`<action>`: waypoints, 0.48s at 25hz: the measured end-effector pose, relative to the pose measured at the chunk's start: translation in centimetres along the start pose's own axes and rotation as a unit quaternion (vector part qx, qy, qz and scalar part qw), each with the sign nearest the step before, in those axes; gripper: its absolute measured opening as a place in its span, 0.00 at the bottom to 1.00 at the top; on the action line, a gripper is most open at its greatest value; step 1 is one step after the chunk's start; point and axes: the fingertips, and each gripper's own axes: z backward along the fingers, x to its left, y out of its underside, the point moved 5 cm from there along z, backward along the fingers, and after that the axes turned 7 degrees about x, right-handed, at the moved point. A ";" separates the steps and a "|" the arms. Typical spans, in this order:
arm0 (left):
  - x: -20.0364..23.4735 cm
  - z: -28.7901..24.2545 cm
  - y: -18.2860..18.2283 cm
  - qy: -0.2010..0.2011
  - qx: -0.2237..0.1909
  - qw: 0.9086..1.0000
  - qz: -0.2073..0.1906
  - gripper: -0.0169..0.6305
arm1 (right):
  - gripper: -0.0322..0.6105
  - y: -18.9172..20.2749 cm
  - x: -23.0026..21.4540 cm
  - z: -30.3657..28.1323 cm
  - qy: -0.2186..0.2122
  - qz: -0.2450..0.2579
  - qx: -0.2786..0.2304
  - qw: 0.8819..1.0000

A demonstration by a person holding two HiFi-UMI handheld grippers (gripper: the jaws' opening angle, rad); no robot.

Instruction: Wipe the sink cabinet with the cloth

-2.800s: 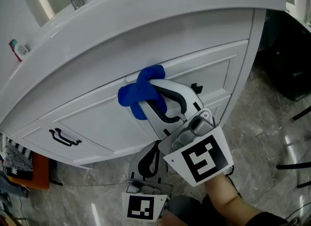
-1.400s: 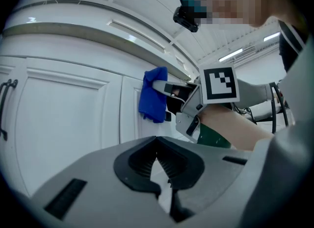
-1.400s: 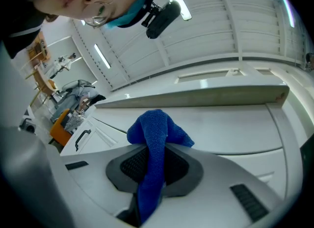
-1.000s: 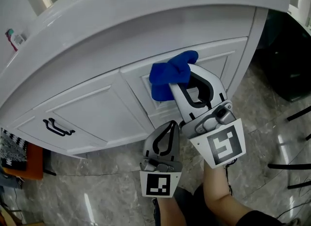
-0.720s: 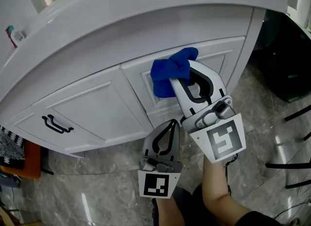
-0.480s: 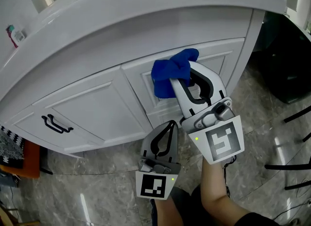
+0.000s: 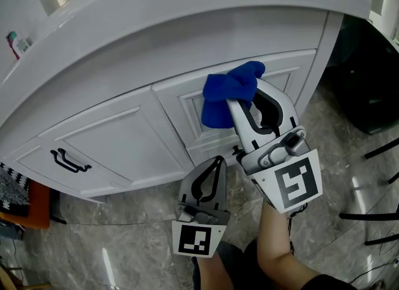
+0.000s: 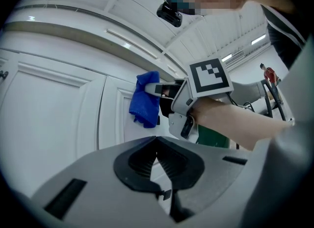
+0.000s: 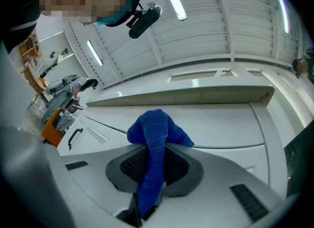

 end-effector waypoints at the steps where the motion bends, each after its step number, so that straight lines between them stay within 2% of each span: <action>1: 0.0 -0.1 0.0 0.000 0.000 1.000 0.000 0.03 | 0.14 0.0 0.0 0.0 0.000 -0.002 0.000 1.000; 12: -0.2 -0.6 0.4 0.001 0.003 1.000 0.002 0.03 | 0.14 0.3 -1.0 0.5 0.008 -0.012 0.005 1.000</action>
